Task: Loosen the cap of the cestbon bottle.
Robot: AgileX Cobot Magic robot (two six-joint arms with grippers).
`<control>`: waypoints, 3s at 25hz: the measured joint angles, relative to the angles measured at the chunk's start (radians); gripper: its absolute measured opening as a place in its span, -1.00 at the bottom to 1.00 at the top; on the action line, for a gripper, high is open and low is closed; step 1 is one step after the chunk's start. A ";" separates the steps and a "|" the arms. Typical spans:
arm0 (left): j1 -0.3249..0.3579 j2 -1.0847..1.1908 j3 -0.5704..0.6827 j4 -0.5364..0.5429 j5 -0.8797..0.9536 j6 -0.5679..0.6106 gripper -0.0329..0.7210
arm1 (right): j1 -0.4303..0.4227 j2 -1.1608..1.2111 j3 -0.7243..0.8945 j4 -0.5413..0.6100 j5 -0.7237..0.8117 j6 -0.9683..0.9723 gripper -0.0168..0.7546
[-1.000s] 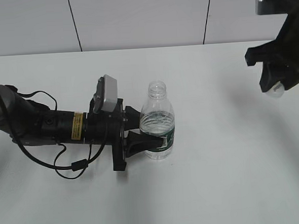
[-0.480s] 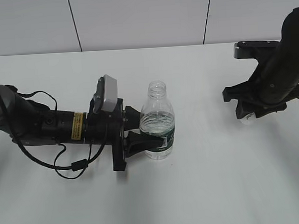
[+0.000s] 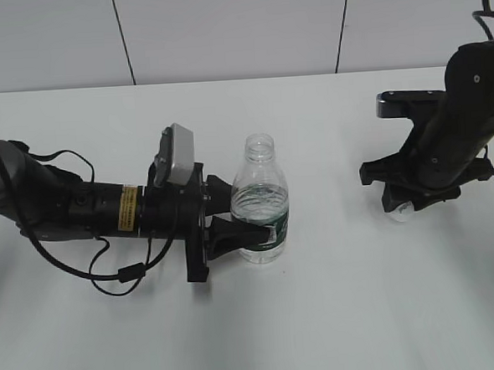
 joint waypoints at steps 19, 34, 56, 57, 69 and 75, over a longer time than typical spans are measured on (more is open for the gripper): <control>0.092 0.000 0.000 0.165 0.008 -0.115 0.59 | 0.000 0.001 -0.021 0.003 0.051 0.000 0.65; 0.274 -0.260 0.000 0.359 0.159 -0.349 0.59 | 0.000 0.001 -0.146 -0.034 0.206 -0.009 0.58; 0.275 -0.504 0.002 0.239 1.351 -0.677 0.44 | 0.000 -0.144 -0.316 -0.199 0.319 -0.010 0.58; 0.275 -0.504 0.002 0.156 1.381 -0.630 0.44 | 0.000 -0.149 -0.316 -0.199 0.319 -0.010 0.58; 0.316 -0.546 -0.003 -1.073 1.826 0.451 0.44 | -0.005 -0.199 -0.318 -0.270 0.360 -0.001 0.58; 0.356 -0.604 -0.010 -1.290 1.942 0.604 0.44 | -0.096 -0.253 -0.321 -0.272 0.414 0.003 0.58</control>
